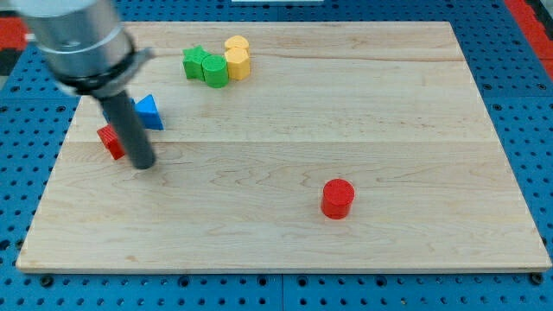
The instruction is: Move the red circle to the right side of the red star
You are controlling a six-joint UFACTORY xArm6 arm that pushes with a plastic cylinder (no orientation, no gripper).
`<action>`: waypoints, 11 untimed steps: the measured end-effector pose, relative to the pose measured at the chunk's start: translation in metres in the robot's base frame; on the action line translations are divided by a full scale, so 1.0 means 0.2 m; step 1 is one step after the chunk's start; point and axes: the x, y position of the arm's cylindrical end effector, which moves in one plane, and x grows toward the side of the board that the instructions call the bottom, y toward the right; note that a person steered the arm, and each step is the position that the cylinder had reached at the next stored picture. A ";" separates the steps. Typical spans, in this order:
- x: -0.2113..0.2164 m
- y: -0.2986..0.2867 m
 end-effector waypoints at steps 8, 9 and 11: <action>0.50 0.92; 0.68 0.90; 0.11 0.65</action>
